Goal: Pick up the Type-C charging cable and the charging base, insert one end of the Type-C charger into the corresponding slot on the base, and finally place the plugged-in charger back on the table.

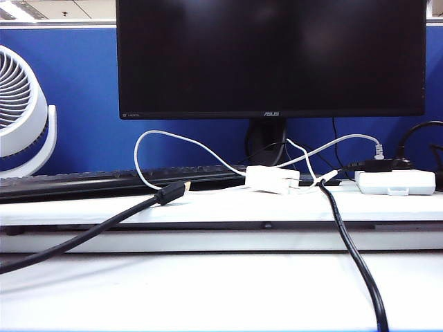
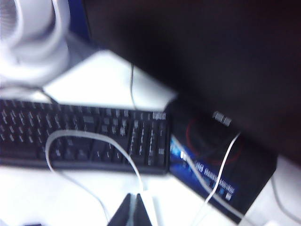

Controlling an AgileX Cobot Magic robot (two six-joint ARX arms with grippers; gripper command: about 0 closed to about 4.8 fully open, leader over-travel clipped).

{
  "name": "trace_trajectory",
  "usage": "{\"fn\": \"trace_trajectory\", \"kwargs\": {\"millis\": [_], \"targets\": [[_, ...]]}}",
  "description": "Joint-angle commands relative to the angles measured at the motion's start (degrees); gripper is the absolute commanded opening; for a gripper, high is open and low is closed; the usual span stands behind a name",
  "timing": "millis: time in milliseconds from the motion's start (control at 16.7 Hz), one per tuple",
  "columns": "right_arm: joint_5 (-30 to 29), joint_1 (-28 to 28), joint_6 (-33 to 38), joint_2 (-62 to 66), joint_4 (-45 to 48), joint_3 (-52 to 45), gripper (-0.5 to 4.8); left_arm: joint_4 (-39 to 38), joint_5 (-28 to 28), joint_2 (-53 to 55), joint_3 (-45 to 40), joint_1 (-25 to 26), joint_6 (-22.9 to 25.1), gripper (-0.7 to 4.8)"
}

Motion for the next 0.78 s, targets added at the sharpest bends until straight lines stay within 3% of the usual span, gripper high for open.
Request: {"fn": "trace_trajectory", "kwargs": {"millis": [60,180,360,480,540,660,780], "targets": [[0.2,0.3,0.7,-4.8,0.6,0.2,-0.01,0.3,-15.5,-5.6,0.3,-9.3,-1.6,-0.06],[1.7,0.3,0.9,-9.2,0.0,0.2,-0.01,0.3,-26.4,-10.4,0.3,-18.7,-3.6,-0.06],[2.0,0.3,2.6,-15.0,-0.1,0.2,-0.01,0.2,-34.6,-18.3,0.3,-30.9,-4.7,-0.06],[3.2,0.3,2.6,-18.3,-0.1,0.1,-0.01,0.2,-34.4,-23.5,0.3,-38.1,-5.5,-0.06],[3.2,0.3,2.6,-19.0,-0.2,0.1,-0.01,0.2,-33.3,-24.6,0.3,-38.5,-5.2,-0.06],[3.0,0.3,2.7,-19.7,-1.2,-0.2,-0.01,0.2,-29.8,-25.7,0.2,-38.4,-0.2,-0.06],[4.7,0.3,8.5,-22.2,4.8,-8.4,-0.01,0.1,-27.1,-25.9,-1.6,-38.4,3.9,-0.06]]}}
